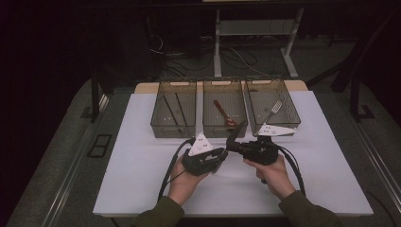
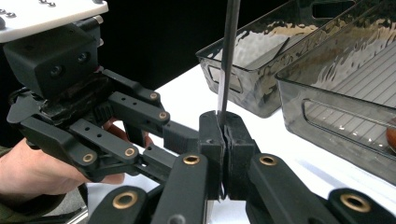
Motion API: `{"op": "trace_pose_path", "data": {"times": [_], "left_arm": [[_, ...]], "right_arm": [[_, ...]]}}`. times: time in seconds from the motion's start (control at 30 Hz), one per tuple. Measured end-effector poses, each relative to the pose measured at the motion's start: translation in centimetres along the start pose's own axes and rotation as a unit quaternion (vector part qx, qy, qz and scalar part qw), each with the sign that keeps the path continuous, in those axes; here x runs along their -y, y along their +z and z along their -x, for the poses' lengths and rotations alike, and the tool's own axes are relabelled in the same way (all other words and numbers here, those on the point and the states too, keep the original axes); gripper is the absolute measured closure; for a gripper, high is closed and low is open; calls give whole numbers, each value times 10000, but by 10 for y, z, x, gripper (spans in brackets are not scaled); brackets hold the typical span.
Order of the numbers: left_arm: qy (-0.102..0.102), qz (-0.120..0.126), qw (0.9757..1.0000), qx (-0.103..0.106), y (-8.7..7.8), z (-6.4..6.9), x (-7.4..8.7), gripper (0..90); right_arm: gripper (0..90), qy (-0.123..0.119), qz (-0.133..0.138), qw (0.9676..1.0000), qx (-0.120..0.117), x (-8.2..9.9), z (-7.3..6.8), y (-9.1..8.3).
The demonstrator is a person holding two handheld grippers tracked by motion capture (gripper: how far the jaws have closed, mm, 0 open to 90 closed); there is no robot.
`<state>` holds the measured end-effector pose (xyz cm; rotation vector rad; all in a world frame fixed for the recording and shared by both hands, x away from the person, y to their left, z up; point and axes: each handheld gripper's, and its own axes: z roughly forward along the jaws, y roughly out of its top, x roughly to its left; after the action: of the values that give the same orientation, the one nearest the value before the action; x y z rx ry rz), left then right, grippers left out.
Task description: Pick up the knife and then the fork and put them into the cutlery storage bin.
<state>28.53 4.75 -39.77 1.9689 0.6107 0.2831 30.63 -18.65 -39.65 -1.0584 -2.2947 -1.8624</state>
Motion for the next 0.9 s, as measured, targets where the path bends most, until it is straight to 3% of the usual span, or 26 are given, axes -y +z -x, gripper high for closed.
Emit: {"op": "trace_pose_path", "data": {"times": [0.2, 0.47, 0.9], "left_arm": [[78, 47, 10000, 30, -3, -1, 7, 580], [164, -42, 9995, 281, -21, -14, 21, 430], [-44, 103, 9992, 378, -65, -34, 58, 249]], "right_arm": [[870, -76, -32, 9999, 82, -1, 1, -3], [869, -161, 4, 9996, 239, -4, 7, -14], [869, -232, 62, 9978, 614, -9, 21, -38]]}}
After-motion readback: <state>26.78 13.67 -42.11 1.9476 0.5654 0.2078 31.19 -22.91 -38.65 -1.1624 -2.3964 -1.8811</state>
